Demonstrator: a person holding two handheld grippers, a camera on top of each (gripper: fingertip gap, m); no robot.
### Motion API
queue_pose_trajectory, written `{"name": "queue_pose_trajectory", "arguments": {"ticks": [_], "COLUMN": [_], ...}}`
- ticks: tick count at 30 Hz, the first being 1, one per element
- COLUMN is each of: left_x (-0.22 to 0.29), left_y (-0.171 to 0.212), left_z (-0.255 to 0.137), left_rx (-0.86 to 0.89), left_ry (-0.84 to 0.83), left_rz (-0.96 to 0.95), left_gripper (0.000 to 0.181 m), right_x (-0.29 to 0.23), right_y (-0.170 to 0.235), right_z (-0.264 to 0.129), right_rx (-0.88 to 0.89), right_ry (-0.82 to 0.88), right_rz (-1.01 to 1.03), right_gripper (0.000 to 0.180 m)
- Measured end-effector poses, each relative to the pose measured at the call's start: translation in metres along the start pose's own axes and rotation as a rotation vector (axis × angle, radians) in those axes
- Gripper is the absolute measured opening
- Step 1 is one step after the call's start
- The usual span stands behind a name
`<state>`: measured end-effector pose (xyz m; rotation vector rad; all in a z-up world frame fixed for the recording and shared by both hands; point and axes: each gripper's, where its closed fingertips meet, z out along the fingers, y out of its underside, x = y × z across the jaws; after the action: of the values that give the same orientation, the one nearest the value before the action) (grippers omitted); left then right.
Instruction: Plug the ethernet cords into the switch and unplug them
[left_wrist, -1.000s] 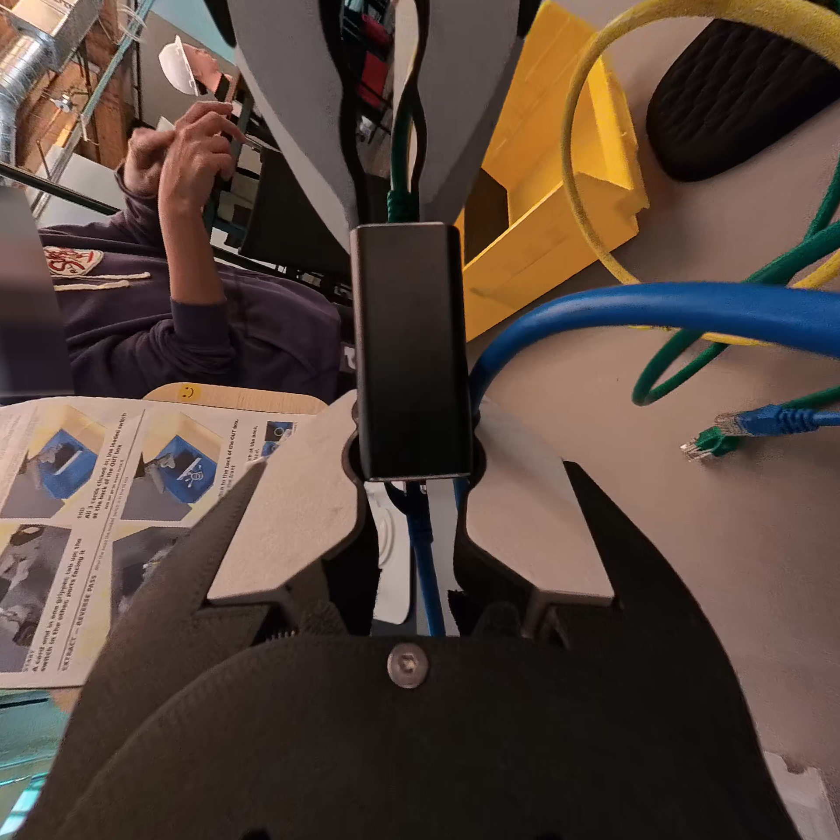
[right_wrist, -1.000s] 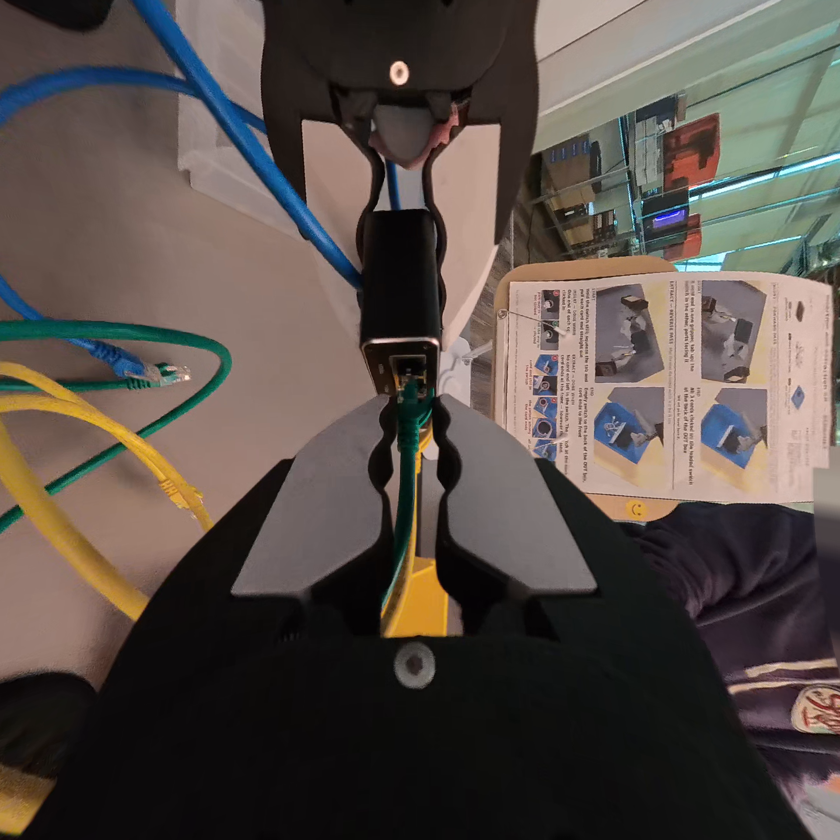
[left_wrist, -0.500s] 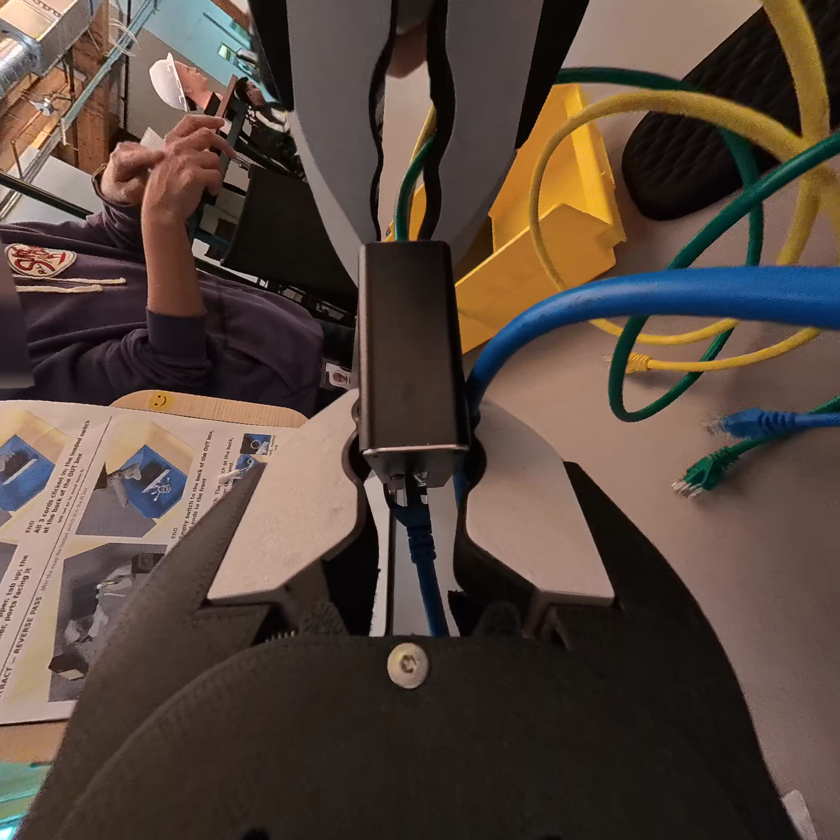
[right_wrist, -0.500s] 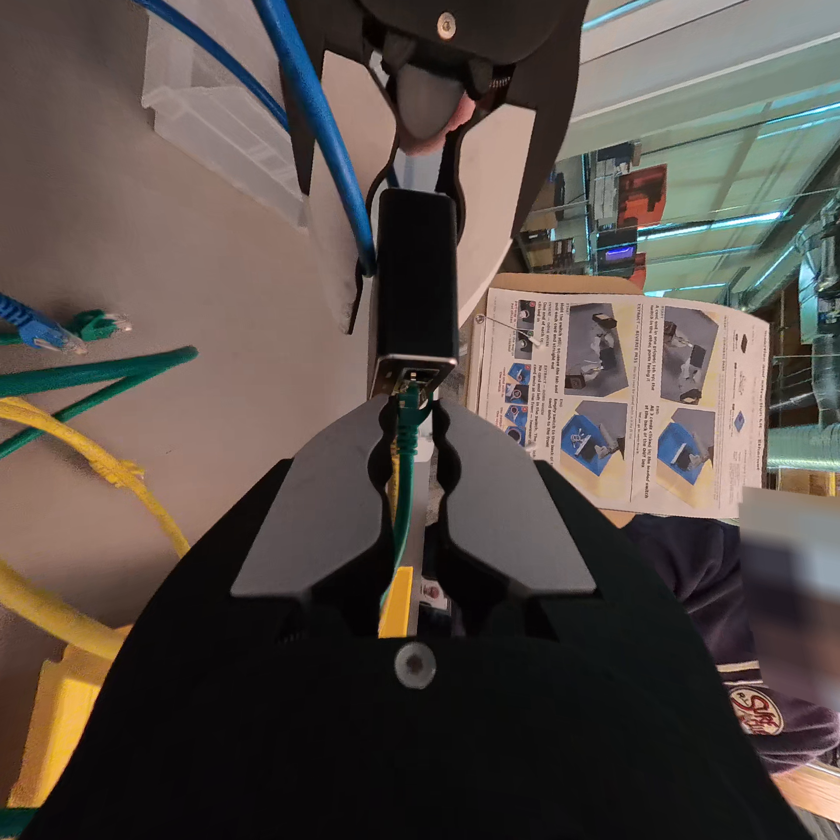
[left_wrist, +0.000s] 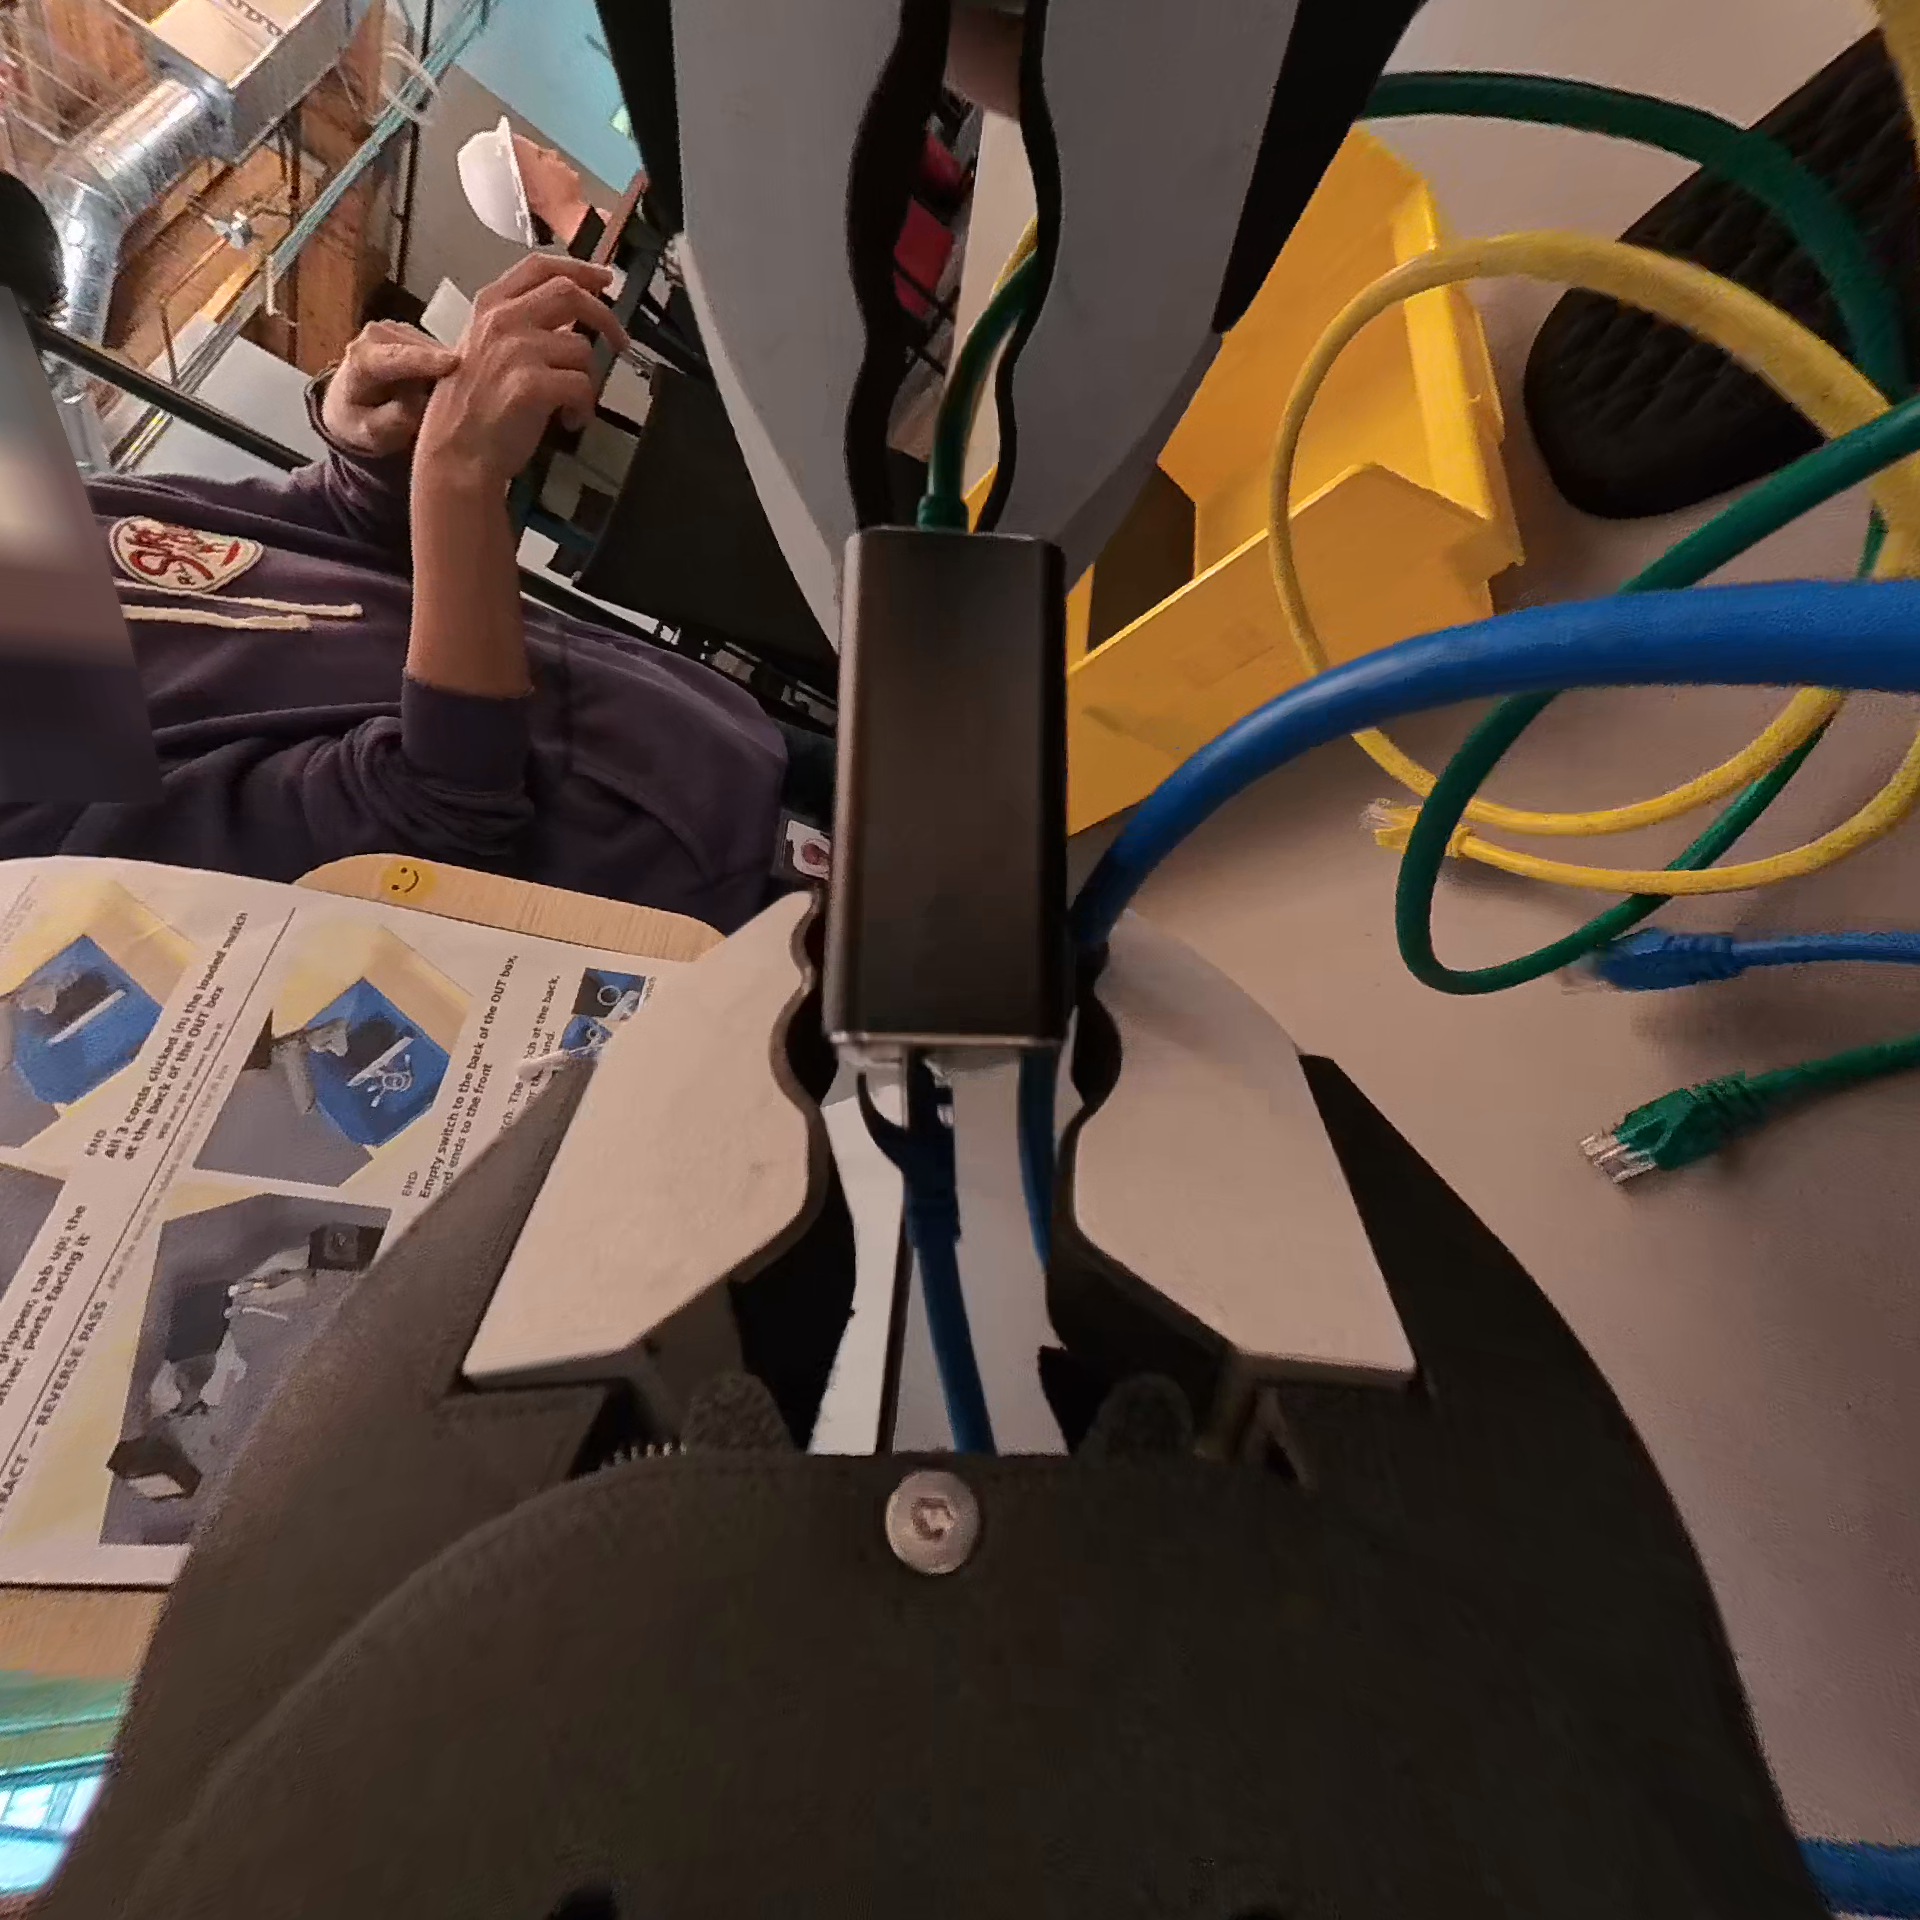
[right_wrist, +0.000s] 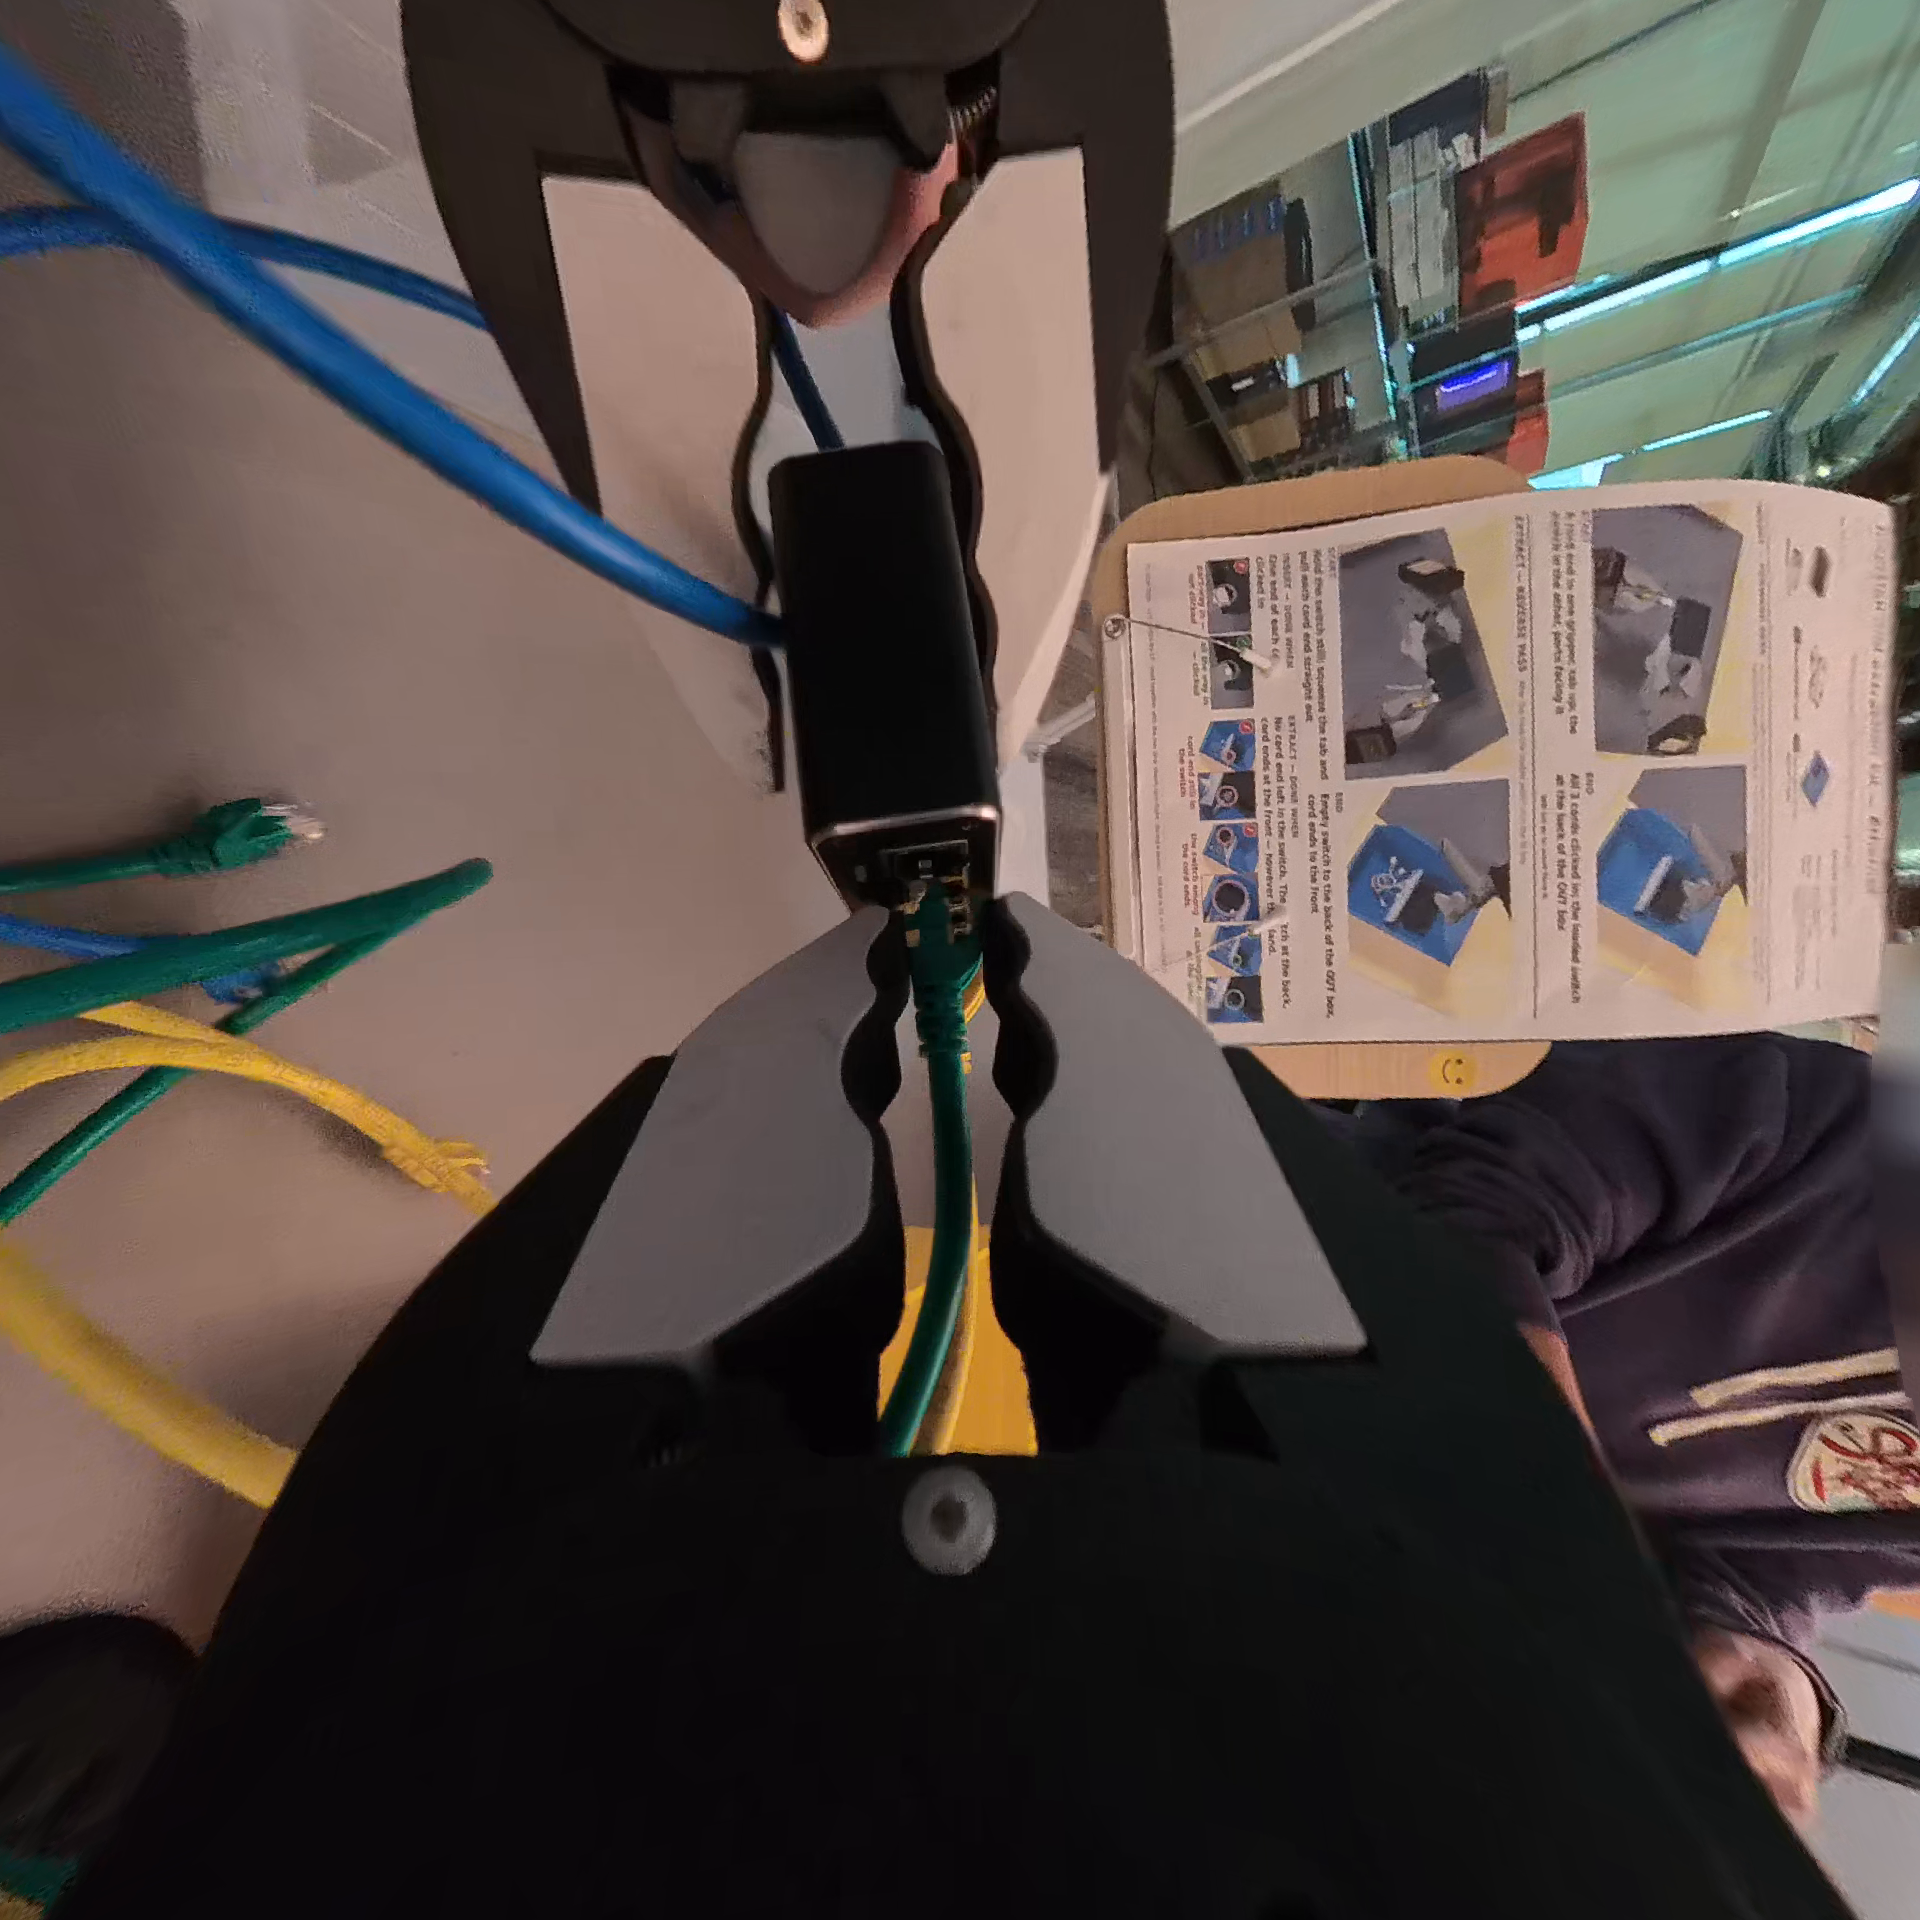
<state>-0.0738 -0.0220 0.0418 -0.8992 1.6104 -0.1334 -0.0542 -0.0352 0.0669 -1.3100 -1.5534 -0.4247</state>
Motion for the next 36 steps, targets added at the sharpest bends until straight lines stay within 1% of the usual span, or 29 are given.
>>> {"name": "queue_pose_trajectory", "arguments": {"ticks": [2,5,8,10,11,12,13,14,16,17,18,19,21,22,23,25,28,30,31,33,36], "left_x": [-0.002,-0.006,-0.01,-0.009,-0.011,-0.019,-0.033,-0.039,-0.035,-0.028,-0.024,-0.026,-0.023,-0.02,-0.015,-0.014,-0.008,-0.004,-0.003,-0.005,-0.006], "left_y": [0.005,0.019,0.027,0.037,0.042,0.046,0.043,0.03,-0.01,-0.026,-0.032,-0.031,-0.022,-0.016,-0.01,0.001,0.008,0.012,0.013,0.01,0.011], "left_z": [-0.003,-0.015,-0.035,-0.048,-0.052,-0.056,-0.057,-0.056,-0.047,-0.041,-0.032,-0.024,-0.01,-0.004,0.002,0.011,0.021,0.024,0.025,0.023,0.02], "left_rx": [-0.029,-0.115,-0.16,-0.238,-0.281,-0.315,-0.3,-0.229,-0.035,0.025,0.021,-0.024,-0.11,-0.158,-0.194,-0.26,-0.285,-0.271,-0.259,-0.216,-0.218], "left_ry": [-0.002,0.029,0.098,0.129,0.119,0.069,-0.018,-0.049,-0.018,0.006,-0.008,-0.074,-0.152,-0.164,-0.158,-0.193,-0.211,-0.178,-0.157,-0.17,-0.158], "left_rz": [-0.004,-0.03,-0.138,-0.184,-0.191,-0.171,-0.154,-0.174,-0.238,-0.24,-0.218,-0.166,-0.047,-0.008,0.027,0.084,0.141,0.125,0.11,0.118,0.119], "left_gripper": [0.05,0.068,0.073,0.076,0.086,0.088,0.081,0.076,0.073,0.072,0.071,0.072,0.067,0.066,0.061,0.057,0.045,0.04,0.039,0.037,0.037], "right_x": [0.004,0.014,0.02,0.018,0.017,0.016,0.014,0.011,0.008,0.007,0.006,0.005,0.002,0.001,0.001,-0.002,-0.01,-0.012,-0.013,-0.011,0.002], "right_y": [0.007,0.019,0.031,0.035,0.036,0.038,0.038,0.037,0.036,0.035,0.034,0.033,0.029,0.028,0.026,0.023,0.017,0.017,0.017,0.01,0.001], "right_z": [-0.001,-0.006,-0.01,-0.009,-0.008,-0.007,-0.005,-0.004,-0.002,0.0,0.001,0.002,0.003,0.004,0.005,0.008,0.014,0.017,0.017,0.012,-0.005], "right_rx": [-0.03,-0.064,-0.129,-0.156,-0.166,-0.168,-0.162,-0.153,-0.152,-0.156,-0.156,-0.152,-0.136,-0.133,-0.136,-0.142,-0.157,-0.17,-0.151,-0.049,0.113], "right_ry": [0.039,0.106,0.152,0.161,0.166,0.166,0.159,0.158,0.16,0.164,0.166,0.165,0.153,0.148,0.144,0.131,0.083,0.082,0.072,0.021,-0.053], "right_rz": [0.004,0.043,0.059,0.052,0.048,0.049,0.059,0.073,0.087,0.09,0.098,0.114,0.146,0.154,0.156,0.151,0.147,0.122,0.117,0.162,0.229], "right_gripper": [0.015,0.015,0.015,0.015,0.015,0.015,0.015,0.014,0.015,0.015,0.015,0.014,0.014,0.014,0.014,0.015,0.014,0.015,0.015,0.016,0.019]}}
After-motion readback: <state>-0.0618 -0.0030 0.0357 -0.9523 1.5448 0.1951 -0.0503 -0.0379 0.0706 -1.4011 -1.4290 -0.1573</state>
